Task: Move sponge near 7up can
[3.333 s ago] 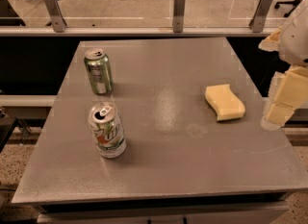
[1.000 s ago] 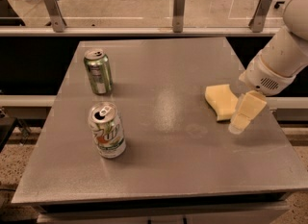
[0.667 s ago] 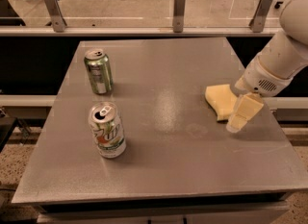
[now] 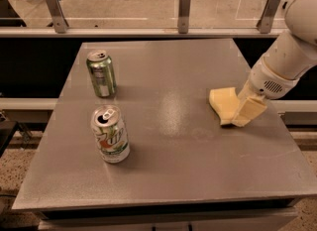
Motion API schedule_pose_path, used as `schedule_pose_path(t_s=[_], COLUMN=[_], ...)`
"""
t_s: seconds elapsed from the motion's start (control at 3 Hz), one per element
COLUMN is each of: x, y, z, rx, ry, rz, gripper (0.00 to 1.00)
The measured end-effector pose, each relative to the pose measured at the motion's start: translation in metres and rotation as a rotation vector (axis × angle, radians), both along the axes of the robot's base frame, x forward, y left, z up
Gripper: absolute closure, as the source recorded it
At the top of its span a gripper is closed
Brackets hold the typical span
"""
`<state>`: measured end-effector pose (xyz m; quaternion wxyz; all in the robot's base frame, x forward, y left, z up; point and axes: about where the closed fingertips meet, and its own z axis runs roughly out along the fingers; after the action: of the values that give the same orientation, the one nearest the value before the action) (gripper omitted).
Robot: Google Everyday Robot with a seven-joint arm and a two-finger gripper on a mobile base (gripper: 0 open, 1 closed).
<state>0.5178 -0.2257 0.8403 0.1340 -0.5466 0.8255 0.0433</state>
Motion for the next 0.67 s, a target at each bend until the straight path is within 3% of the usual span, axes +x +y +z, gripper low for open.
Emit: schedule_pose_path(t_s=[0.33, 0.67], x=[-0.005, -0.021], y=[0.031, 0.068], z=[0.015, 0.025], rx=[0.03, 0.068], ry=[-0.009, 0.007], rz=[0.053, 0.128], gripper=[0.95, 1.0])
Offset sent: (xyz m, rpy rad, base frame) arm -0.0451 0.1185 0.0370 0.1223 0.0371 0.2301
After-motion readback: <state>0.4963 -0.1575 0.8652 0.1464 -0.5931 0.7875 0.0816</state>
